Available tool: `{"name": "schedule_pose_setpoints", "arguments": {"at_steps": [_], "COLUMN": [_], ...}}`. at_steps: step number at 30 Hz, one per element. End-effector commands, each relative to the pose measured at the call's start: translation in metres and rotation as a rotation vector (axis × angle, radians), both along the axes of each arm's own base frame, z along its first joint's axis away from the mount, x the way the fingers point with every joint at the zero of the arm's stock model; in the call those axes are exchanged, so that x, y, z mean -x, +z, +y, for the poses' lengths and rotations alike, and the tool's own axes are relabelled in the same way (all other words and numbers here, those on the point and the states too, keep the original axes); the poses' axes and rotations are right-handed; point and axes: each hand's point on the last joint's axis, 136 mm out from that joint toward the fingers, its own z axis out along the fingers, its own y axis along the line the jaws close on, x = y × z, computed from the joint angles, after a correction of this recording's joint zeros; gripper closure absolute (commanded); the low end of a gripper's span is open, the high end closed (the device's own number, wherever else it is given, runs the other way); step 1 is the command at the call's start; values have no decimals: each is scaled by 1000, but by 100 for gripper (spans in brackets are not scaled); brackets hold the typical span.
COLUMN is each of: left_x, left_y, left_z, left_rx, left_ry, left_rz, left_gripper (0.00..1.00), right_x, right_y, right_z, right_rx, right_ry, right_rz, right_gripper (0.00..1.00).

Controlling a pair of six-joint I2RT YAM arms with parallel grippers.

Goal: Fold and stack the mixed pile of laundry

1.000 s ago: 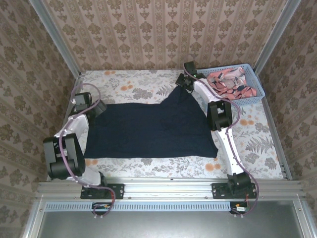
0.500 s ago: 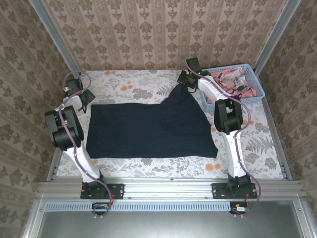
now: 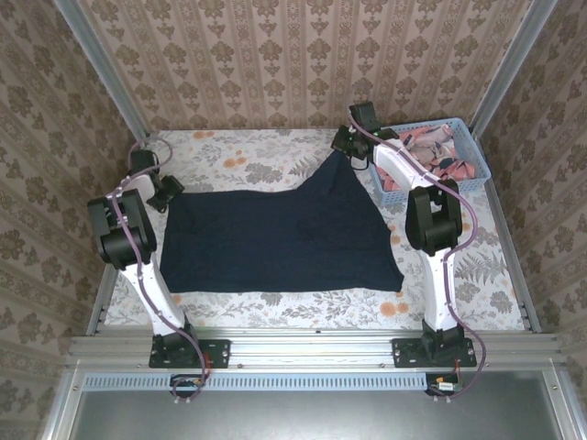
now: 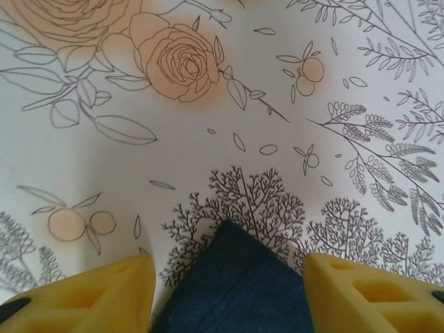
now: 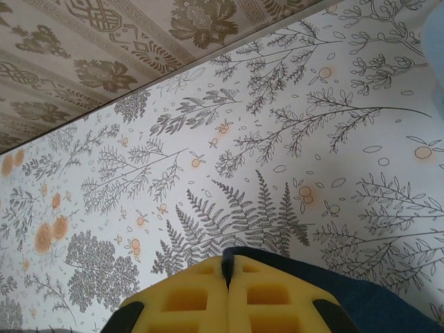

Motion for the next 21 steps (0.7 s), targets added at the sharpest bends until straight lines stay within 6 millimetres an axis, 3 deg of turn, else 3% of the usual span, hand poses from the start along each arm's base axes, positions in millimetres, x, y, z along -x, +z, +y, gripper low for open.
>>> {"name": "schedule_pose_setpoints", "arguments": {"at_steps": [1, 5, 9, 10, 15, 21], "left_x": [8, 7, -1, -5, -24, -25], "left_y": [-16, -17, -7, -3, 29, 81], "left_z": [-11, -9, -5, -8, -21, -35], "left_rx": [12, -5, -41, -32, 8, 39], "left_ry": [-62, -65, -67, -74, -108, -130], "left_rz": [120, 145, 108, 92, -8, -149], "left_gripper": [46, 73, 91, 100, 100, 100], "right_x": [3, 3, 2, 2, 11, 55], "right_y": [29, 34, 38, 42, 73, 91], "right_z": [2, 1, 2, 2, 2, -9], "right_rx": [-12, -14, -23, -37, -75, -96], "right_ry": [11, 10, 20, 22, 30, 3], "right_rz": [-65, -72, -81, -84, -108, -70], "right_gripper": [100, 100, 100, 100, 100, 100]}}
